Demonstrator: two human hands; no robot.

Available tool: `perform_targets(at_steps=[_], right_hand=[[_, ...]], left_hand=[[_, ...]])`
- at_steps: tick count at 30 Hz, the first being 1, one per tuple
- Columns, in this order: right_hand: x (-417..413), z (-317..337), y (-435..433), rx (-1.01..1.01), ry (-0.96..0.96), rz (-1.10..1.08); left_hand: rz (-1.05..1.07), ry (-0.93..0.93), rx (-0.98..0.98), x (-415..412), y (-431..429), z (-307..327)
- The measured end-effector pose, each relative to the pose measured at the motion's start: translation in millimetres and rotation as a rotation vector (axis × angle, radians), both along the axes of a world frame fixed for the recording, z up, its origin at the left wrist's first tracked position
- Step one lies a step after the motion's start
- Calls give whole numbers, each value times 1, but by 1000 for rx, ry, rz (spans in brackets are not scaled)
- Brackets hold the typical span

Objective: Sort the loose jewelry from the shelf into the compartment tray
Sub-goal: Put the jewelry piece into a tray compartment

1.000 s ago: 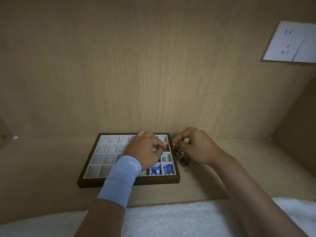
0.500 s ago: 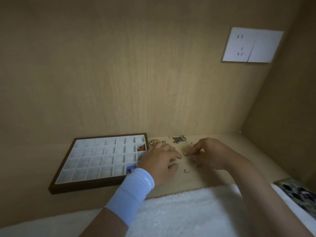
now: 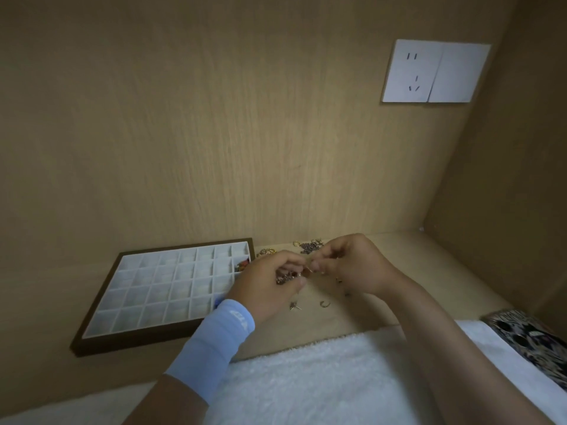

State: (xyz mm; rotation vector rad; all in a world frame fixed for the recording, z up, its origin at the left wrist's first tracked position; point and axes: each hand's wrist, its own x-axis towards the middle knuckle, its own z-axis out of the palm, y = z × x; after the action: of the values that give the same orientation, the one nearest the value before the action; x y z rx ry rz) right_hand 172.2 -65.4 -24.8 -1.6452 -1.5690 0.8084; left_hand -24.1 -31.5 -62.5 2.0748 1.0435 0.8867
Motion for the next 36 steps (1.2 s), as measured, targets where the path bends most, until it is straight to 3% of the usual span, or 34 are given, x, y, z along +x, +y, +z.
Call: perform_targets(at_steps=[3, 7, 26, 31, 36], right_hand=[[-12, 7, 2, -4, 206, 30], [-31, 15, 11, 18, 263, 43], [-88, 2, 44, 75, 169, 187], [-86, 0, 45, 61, 67, 199], [-89, -1, 43, 23, 135, 236]], left_hand=[[-4, -144, -158, -2, -3, 13], [50, -231, -192, -17, 3, 27], [208, -162, -334, -82, 35, 34], [131, -99, -343, -89, 34, 36], [99, -88, -337, -92, 34, 32]])
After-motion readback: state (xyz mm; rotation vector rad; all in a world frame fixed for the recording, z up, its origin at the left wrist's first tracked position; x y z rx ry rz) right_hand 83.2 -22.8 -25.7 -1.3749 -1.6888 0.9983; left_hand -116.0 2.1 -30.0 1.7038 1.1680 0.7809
